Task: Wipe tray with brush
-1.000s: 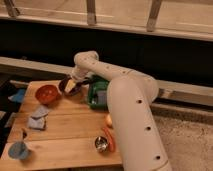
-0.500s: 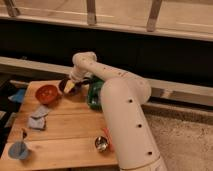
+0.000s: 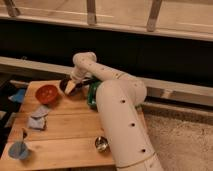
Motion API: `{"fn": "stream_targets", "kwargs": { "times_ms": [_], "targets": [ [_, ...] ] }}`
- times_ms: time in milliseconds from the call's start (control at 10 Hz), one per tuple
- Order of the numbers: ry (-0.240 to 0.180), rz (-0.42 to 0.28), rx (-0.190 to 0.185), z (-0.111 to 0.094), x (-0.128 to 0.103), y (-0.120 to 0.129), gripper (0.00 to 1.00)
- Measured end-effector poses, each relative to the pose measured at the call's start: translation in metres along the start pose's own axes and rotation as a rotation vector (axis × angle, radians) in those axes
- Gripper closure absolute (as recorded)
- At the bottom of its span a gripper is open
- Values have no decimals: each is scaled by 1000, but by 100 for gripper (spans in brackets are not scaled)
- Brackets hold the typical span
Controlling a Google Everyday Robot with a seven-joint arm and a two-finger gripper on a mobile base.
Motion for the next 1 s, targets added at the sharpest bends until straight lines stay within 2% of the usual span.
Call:
{"fn": "stream_targets", "kwargs": {
  "times_ms": [100, 300, 500, 1000],
  "targets": [
    [12, -3, 5, 1, 4, -2, 20],
    [8, -1, 3, 0, 5, -1, 22],
    [-2, -7, -1, -2, 3, 1, 38],
    [-28, -31, 11, -22, 2, 5, 90]
  ]
}}
